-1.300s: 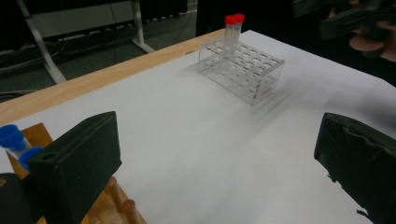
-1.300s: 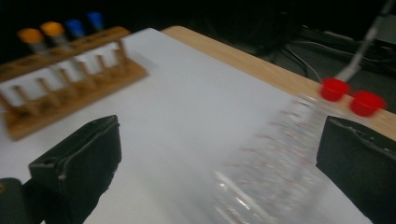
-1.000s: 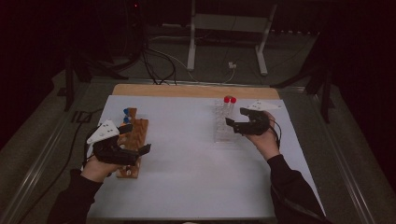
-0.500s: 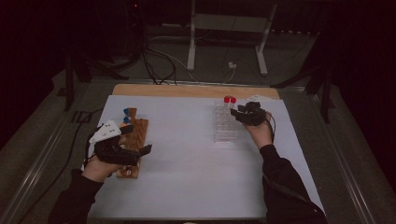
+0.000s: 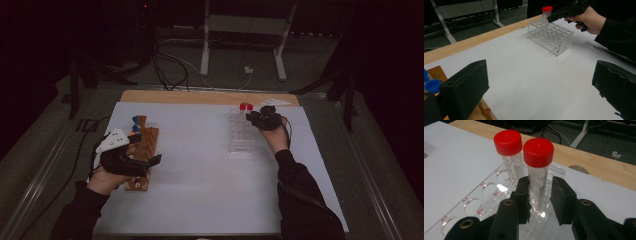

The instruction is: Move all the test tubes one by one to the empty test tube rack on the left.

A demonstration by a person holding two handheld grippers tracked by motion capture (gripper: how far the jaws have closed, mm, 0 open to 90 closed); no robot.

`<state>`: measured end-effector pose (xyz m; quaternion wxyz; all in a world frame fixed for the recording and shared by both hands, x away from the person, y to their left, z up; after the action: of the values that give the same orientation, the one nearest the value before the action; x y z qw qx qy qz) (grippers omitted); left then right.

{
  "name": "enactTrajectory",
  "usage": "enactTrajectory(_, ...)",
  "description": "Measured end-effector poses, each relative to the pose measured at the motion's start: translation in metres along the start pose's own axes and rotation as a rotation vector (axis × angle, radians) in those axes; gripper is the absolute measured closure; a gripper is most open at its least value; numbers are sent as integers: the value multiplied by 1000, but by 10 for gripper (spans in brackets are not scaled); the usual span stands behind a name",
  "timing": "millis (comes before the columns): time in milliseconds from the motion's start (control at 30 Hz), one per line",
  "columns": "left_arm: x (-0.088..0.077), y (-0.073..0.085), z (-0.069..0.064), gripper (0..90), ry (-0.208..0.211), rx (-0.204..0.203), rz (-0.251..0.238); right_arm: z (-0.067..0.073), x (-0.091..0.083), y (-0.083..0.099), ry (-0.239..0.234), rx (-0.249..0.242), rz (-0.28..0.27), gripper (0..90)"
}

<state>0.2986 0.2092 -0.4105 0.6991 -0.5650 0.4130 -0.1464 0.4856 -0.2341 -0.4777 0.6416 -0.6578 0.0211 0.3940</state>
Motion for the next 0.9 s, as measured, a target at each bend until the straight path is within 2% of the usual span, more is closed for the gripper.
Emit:
enactTrajectory(167, -1, -1, 0, 14, -4, -1, -5, 5, 0, -2, 18, -27, 11, 750)
enactTrajectory(233, -2, -1, 0, 14, -1, -3, -7, 5, -2, -3, 22, -22, -4, 752)
enactTrajectory(433, -1, -1, 0, 14, 1, -1, -6, 9, -16, -15, 29, -37, -50, 752)
enactTrajectory(733, 0, -2, -3, 15, 16, 7, -5, 20, -41, -32, 51, -95, -80, 752)
enactTrajectory(833, 1, -2, -4, 14, 20, 11, -1, 25, -50, -34, 42, -97, -89, 752)
enactTrajectory(900, 2, -3, -4, 14, 25, 15, 1, 29, -56, -35, 18, -91, -94, 752)
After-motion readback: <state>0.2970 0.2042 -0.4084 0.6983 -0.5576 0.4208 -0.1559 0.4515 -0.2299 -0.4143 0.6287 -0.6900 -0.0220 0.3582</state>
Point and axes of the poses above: each handheld gripper's, and its own axes: x roughly forward along the jaws, y roughly out of its underside, z roughly to its left, the point moved 1 cm from there along x, roughly forward along the jaws, and after that the axes turned 5 degrees about x, right-handed, at the moved point
